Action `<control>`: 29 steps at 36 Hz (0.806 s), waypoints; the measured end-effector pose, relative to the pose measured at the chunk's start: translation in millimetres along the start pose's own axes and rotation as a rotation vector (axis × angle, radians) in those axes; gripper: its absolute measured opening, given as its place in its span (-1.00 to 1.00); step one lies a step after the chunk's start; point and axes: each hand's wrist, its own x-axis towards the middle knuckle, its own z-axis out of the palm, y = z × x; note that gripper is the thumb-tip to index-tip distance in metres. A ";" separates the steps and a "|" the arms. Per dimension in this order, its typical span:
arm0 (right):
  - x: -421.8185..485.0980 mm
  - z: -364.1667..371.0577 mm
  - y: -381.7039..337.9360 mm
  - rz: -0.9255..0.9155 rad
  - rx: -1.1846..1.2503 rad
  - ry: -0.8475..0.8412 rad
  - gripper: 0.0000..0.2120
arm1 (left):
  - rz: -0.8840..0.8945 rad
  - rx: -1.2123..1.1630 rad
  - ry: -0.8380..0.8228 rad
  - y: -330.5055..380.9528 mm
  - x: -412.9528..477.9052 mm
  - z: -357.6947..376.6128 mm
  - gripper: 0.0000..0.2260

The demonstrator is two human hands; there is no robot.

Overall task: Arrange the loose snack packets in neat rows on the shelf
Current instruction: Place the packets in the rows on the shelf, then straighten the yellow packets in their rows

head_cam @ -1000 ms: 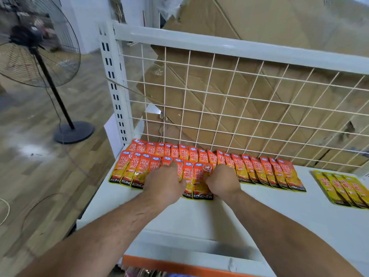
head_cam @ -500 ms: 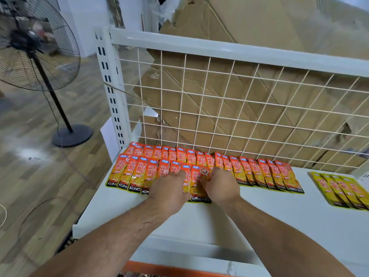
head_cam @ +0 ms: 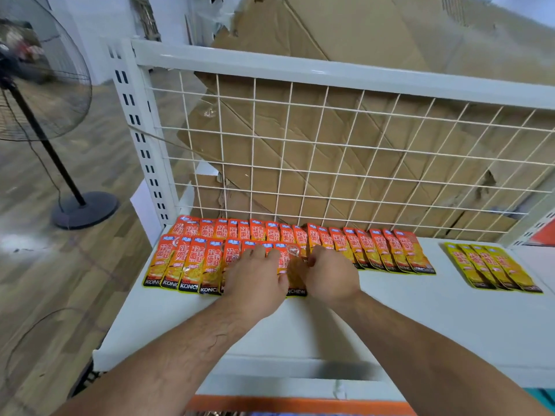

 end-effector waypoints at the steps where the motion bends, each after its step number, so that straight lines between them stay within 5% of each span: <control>1: -4.4 -3.3 3.5 -0.004 -0.030 0.017 -0.67 | 0.022 0.000 0.006 3.3 1.4 1.4 -0.62; 13: -79.1 -43.5 96.6 -0.027 -0.367 0.049 -0.43 | 0.332 -0.062 -0.084 102.0 -4.4 20.0 -0.52; 29: -195.1 -145.0 300.7 0.154 -0.259 0.016 -0.27 | 0.448 -0.054 -0.273 325.9 -63.3 35.8 -0.40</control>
